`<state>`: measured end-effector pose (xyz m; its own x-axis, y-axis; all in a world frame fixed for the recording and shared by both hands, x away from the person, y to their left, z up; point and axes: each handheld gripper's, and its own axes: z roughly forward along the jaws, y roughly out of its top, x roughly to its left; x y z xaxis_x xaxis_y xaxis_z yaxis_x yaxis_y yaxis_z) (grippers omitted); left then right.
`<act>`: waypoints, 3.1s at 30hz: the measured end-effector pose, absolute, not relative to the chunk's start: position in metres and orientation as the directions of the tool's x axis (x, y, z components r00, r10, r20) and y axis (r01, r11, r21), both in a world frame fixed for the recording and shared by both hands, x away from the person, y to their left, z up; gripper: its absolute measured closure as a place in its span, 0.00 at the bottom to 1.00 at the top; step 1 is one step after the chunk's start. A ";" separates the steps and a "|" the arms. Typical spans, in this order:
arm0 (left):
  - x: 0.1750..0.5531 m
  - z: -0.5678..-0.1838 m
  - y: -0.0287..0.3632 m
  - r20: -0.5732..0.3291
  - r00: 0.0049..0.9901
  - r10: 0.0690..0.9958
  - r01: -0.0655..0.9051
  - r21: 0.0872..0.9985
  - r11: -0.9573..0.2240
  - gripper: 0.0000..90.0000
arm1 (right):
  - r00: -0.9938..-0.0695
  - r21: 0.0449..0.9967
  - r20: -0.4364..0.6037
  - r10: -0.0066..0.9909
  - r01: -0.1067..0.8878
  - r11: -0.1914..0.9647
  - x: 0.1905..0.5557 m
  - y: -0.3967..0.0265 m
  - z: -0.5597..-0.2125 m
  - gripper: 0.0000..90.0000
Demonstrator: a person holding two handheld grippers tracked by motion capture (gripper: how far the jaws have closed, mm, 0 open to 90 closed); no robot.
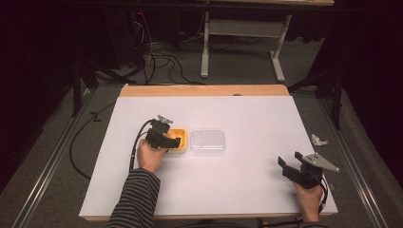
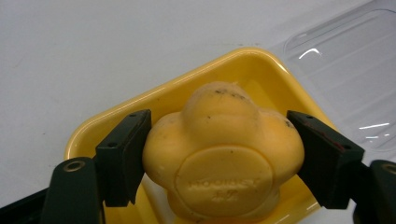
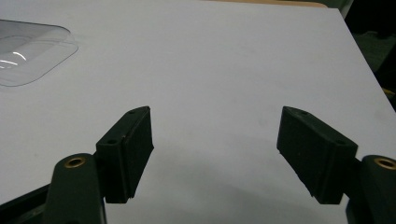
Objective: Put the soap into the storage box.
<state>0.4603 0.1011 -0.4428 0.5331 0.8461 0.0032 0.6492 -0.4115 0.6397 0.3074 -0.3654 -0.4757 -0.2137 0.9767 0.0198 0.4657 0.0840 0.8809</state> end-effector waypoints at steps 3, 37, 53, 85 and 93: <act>0.461 -0.443 0.101 -0.004 0.532 0.846 0.653 0.638 -0.408 0.29 | -0.213 0.881 0.023 0.977 0.466 0.081 0.307 -0.366 -0.476 0.30; 0.456 -0.437 0.099 0.001 0.526 0.850 0.610 0.696 -0.379 0.23 | -0.213 0.879 0.024 0.977 0.470 0.080 0.307 -0.365 -0.476 0.30; 0.435 -0.412 0.111 0.003 0.526 0.851 0.555 0.757 -0.345 0.23 | -0.215 0.875 0.019 0.976 0.476 0.088 0.308 -0.365 -0.476 0.30; 0.396 -0.406 0.140 -0.033 0.495 0.868 0.518 0.813 -0.265 0.24 | -0.213 0.873 0.016 0.977 0.479 0.090 0.309 -0.364 -0.476 0.30; 0.383 -0.409 0.151 -0.052 0.483 0.874 0.518 0.822 -0.237 0.24 | -0.216 0.871 0.012 0.976 0.482 0.096 0.309 -0.364 -0.476 0.30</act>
